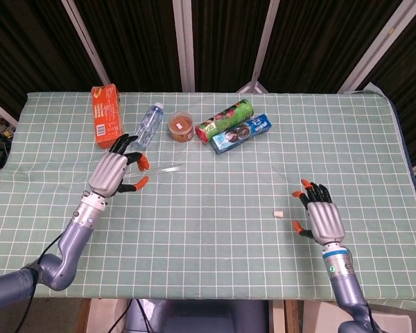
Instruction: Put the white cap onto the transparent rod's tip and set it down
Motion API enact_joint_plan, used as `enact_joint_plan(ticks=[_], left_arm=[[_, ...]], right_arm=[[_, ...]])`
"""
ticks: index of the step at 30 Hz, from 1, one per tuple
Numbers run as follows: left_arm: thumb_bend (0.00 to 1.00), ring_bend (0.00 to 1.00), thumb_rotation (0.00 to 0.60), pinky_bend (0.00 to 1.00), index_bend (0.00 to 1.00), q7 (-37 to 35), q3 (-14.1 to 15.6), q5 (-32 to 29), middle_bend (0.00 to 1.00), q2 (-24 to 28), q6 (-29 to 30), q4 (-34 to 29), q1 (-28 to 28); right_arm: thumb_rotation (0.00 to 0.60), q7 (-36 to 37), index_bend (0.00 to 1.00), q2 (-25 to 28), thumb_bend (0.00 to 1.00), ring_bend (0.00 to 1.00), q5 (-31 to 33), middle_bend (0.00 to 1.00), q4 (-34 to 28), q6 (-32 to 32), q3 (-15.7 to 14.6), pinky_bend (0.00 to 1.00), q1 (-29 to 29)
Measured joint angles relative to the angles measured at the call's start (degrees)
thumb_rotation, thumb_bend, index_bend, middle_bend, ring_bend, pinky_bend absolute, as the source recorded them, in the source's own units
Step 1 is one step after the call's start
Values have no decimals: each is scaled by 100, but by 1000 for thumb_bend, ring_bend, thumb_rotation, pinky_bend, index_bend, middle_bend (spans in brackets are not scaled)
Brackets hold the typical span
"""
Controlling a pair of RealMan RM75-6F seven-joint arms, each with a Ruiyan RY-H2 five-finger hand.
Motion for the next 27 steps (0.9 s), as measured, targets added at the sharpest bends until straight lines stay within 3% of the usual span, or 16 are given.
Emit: enact_joint_plan(ticks=[18,27], left_arm=[[798,98,600,0,565,-103,28,50,570,266,7,-174,43],[798,98,600,0,565,-109,9,18,570,285,4,-149,31]], right_arm=[[600,-470,437,-875,348,37,650,171,866,-131,55,0,432],[600,-551,445,-1108,347,38,823,176,1127,-125,46,0,530]])
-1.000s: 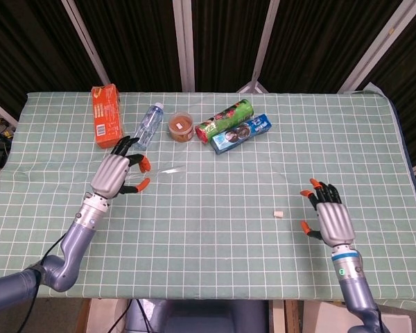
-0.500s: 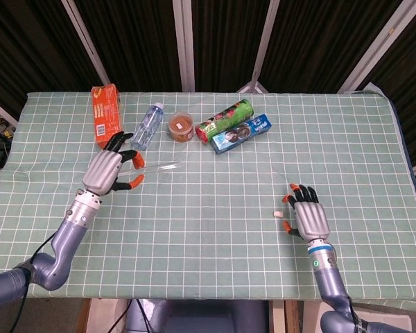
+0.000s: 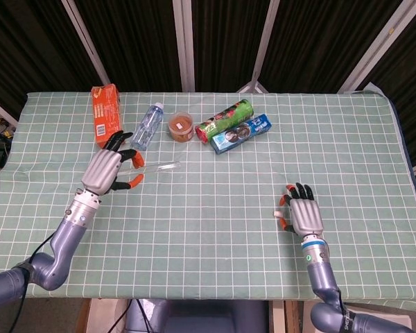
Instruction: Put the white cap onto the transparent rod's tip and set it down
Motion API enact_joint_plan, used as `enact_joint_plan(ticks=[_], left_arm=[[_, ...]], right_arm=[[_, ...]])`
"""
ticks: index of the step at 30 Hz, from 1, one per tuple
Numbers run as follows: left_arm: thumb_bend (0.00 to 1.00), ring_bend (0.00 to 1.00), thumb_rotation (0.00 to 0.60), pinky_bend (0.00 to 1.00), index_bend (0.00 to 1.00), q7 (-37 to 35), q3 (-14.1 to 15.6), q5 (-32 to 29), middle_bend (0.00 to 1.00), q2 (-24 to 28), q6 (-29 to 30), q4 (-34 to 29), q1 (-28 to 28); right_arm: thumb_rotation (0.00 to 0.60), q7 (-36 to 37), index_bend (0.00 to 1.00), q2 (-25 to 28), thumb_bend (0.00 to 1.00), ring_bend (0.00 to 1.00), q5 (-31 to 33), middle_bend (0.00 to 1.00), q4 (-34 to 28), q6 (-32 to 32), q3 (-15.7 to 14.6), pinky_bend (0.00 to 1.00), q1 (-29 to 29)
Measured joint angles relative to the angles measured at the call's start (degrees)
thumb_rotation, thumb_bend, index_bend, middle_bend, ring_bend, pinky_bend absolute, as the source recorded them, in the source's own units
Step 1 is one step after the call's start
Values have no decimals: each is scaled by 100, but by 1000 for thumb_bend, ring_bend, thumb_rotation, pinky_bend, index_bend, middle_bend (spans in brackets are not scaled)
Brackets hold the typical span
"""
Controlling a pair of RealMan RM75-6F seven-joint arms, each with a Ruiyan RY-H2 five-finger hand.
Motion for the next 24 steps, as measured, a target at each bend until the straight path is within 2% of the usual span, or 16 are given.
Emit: enact_joint_plan(ticks=[24], left_arm=[[798,98,600,0,565,-151,26,-6,570,-78,-34,241,-35]], right_arm=[[600,-81,513,-238,347,43,247,215,278,10,-7,0,137]])
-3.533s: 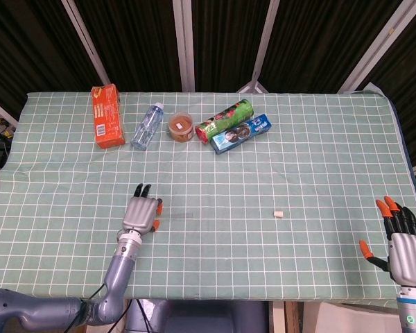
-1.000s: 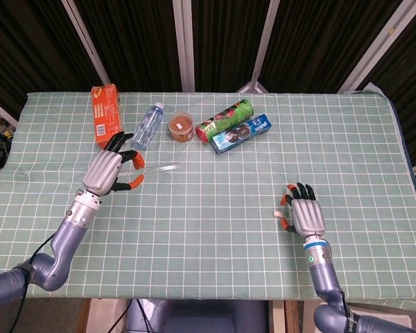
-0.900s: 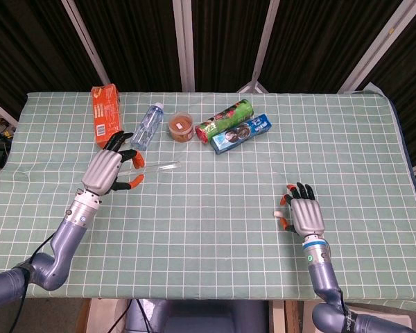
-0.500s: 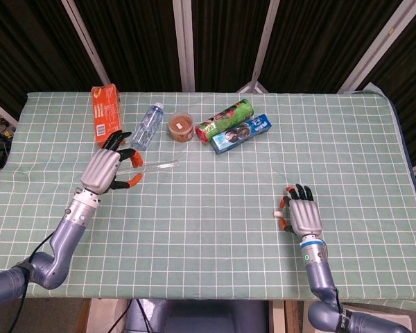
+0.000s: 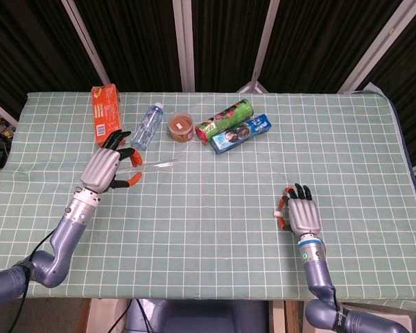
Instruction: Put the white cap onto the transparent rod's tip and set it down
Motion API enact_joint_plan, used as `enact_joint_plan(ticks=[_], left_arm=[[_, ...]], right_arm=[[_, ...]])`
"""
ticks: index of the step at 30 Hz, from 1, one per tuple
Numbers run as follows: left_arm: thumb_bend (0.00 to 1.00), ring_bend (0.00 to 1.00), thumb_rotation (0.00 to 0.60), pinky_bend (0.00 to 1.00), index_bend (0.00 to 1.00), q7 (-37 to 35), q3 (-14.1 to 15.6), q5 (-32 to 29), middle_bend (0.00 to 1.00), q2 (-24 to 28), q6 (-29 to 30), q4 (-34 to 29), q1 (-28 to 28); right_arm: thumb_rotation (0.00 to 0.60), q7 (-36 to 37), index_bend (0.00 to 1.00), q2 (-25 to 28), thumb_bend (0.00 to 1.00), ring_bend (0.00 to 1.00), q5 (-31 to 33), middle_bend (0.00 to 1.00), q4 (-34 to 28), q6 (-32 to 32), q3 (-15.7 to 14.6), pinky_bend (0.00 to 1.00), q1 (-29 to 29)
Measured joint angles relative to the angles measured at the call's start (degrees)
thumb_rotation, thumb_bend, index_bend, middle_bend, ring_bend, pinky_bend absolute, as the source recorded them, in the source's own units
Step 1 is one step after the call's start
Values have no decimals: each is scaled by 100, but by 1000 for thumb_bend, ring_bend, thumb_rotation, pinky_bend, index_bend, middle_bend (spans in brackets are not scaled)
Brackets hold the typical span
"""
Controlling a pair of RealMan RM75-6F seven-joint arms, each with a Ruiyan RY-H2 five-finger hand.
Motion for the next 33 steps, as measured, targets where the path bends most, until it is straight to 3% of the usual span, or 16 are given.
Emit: enact_joint_plan(ticks=[23,33], left_arm=[[797,98,600,0,564,-44,11,21,570,-121,-6,92,-47],[796,98,600,0,565,-354,-267,-313,570,-691,-131,291,-252]], right_arm=[[600,60,601,7,340,70,-106,260,7,91,-15,0,53],[600,210,607,385,340,77,-695,267,-228,460,163,0,115]])
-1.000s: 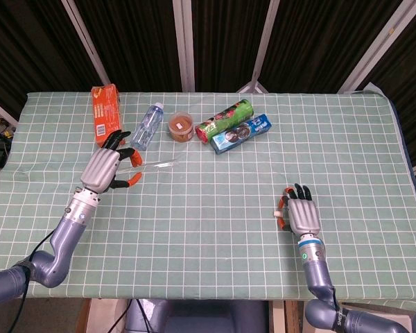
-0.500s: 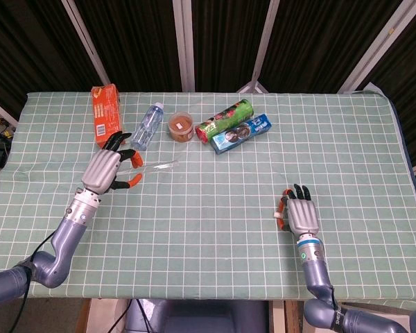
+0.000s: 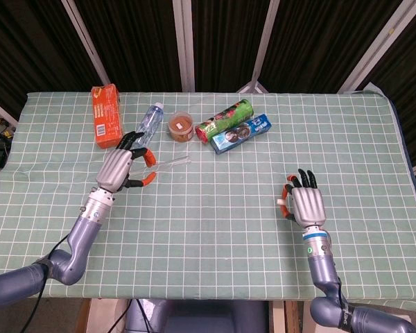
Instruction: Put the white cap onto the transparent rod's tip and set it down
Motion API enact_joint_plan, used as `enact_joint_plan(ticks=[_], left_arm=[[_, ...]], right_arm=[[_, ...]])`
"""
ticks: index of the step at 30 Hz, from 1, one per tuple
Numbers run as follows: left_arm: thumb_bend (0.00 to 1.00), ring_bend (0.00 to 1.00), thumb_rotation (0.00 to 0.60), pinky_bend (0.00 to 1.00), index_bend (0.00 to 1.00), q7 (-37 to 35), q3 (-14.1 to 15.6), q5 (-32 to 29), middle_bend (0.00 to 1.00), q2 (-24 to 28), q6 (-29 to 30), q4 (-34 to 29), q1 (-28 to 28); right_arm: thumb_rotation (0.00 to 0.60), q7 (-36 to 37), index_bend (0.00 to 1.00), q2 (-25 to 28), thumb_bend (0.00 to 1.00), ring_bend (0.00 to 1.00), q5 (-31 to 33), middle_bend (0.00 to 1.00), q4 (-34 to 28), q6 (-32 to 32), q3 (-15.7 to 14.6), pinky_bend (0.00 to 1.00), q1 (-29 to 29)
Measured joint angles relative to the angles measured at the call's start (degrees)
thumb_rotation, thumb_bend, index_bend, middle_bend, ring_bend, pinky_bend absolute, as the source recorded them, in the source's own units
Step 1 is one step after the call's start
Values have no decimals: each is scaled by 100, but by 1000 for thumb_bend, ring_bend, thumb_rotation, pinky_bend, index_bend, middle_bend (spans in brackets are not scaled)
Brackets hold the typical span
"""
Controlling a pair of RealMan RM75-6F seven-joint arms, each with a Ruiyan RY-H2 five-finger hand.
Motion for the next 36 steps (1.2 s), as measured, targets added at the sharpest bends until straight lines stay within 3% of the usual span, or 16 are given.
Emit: enact_joint_plan(ticks=[11,20,36], left_arm=[[796,105,600,0,565,-85,-224,-275,570,-747,-318,661,-424],[796,105,600,0,565,67,-236,-271,570,-1051,-481,886,-680],[792,105,600,0,565,528,-264,-522,570,-1166,-587,756,-762]], right_arm=[[600,362,613,411,339,84,-872,275,-68,376,327,0,245],[600,339,613,582,340,84,-1777,275,532,522,452,0,761],[600,92,613,411,340,84,-2747,275,1434,614,217,0,1358]])
